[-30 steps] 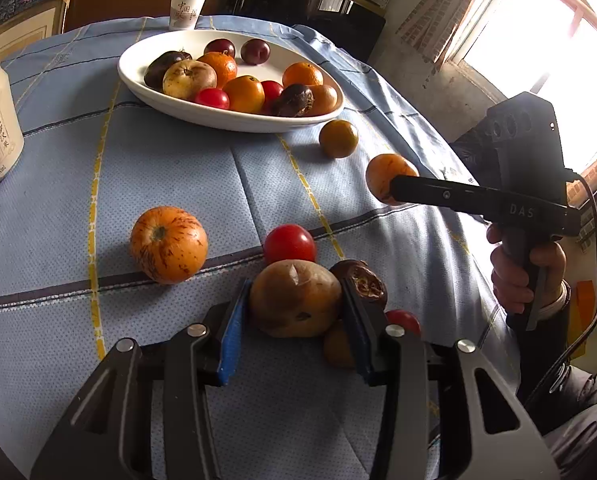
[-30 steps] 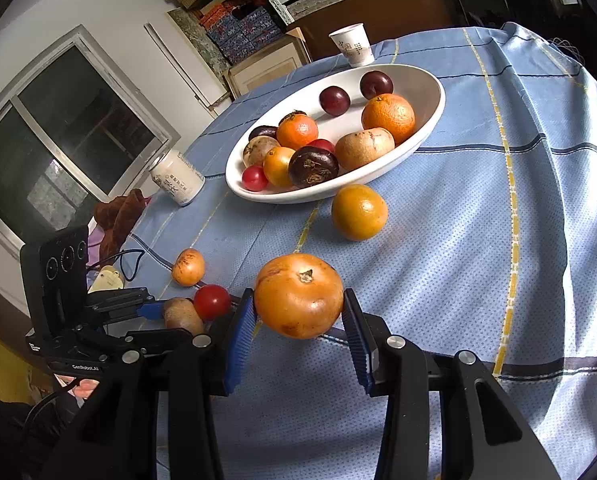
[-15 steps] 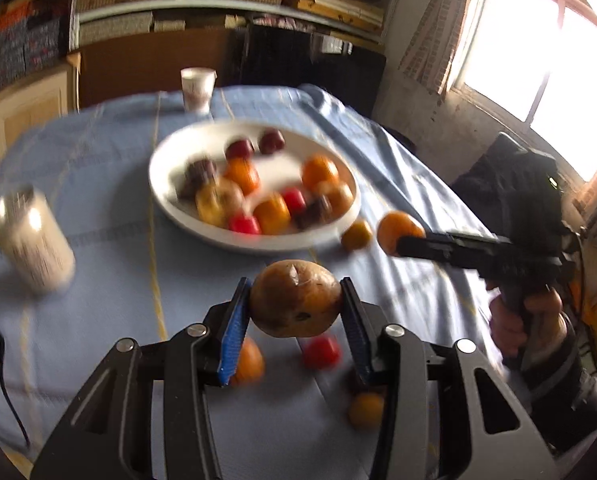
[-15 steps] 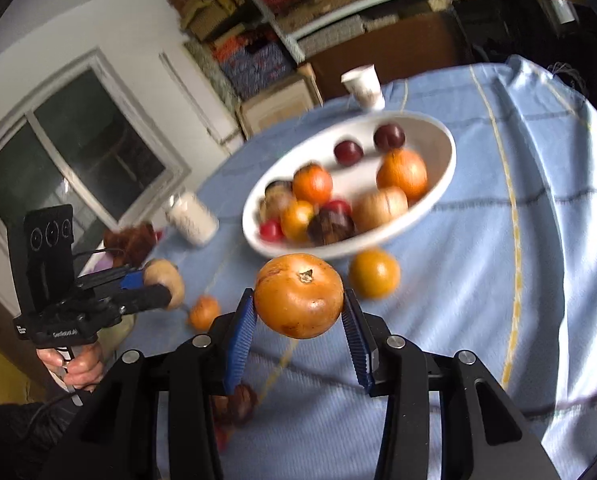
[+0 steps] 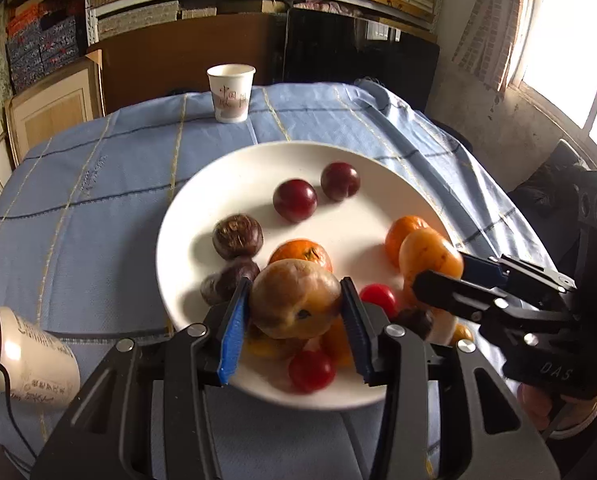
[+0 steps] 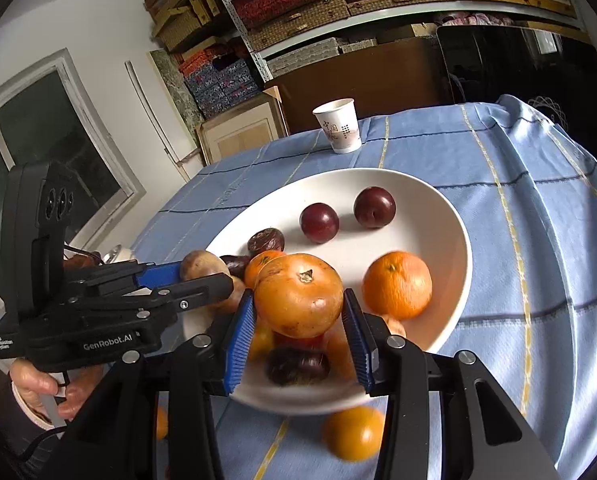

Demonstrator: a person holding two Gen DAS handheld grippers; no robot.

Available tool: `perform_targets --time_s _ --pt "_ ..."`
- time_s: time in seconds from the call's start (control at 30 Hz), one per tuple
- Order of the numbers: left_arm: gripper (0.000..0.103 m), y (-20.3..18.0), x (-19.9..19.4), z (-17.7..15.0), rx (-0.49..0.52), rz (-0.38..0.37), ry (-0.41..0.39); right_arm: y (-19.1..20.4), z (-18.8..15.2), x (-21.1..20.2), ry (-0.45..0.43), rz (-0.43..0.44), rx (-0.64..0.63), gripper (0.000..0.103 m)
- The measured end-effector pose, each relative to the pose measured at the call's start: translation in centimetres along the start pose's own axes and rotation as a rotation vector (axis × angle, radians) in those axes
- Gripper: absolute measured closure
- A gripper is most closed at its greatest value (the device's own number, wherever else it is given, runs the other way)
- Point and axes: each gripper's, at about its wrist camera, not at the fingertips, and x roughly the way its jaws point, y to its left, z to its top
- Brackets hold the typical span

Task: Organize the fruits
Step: 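Carry the potato and orange-brown fruit onto the white plate and open both grippers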

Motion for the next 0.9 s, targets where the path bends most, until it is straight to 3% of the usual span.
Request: perform_targets --time_s 0.03,0.07,0.1,0.13,0.3,0.33,0.4,0.57,0.83,0.9 --pt "0.046 0.0 -0.2 0.1 0.002 0.027 -0.012 0.1 0.0 0.0 -0.006 -0.004 -0.003 0.056" --pt "0.035 -0.1 -0.5 0.1 0.003 0.059 -0.025 0.2 -0.1 -0.4 -0.013 0.002 -0.008 0.047" --pt "0.016 -0.2 -1.0 0.0 0.002 0.092 -0.046 0.5 -0.2 -0.9 -0.022 0.004 -0.015 0.038" --pt "0.008 -0.3 -2.4 -0.3 0.006 0.133 -0.103 0.8 -0.3 -1.6 -0.037 0.001 -0.029 0.035" --pt "0.005 -1.2 -7.1 -2.6 0.067 0.21 -0.222 2.8 -1.1 -6.0 -0.145 -0.055 -0.135 0.009" --pt "0.005 -1.2 -7.9 -3.4 0.074 0.227 -0.234 3.1 -1.6 -6.7 -0.153 -0.068 -0.162 0.008" --pt "0.005 -1.1 -8.8 -4.8 0.068 0.237 -0.238 3.4 -2.4 -7.0 -0.138 -0.082 -0.186 0.008" --pt "0.005 0.6 -9.5 -8.3 -0.021 0.179 -0.187 3.1 -4.6 -6.5 -0.047 -0.11 -0.176 0.008" --pt "0.005 3.5 -9.1 -11.1 -0.139 0.178 -0.133 3.7 -6.4 -6.9 -0.041 -0.156 -0.212 0.008" --pt "0.005 3.8 -9.4 -11.4 -0.148 0.184 -0.145 3.3 -6.4 -6.5 -0.012 -0.159 -0.193 0.017"
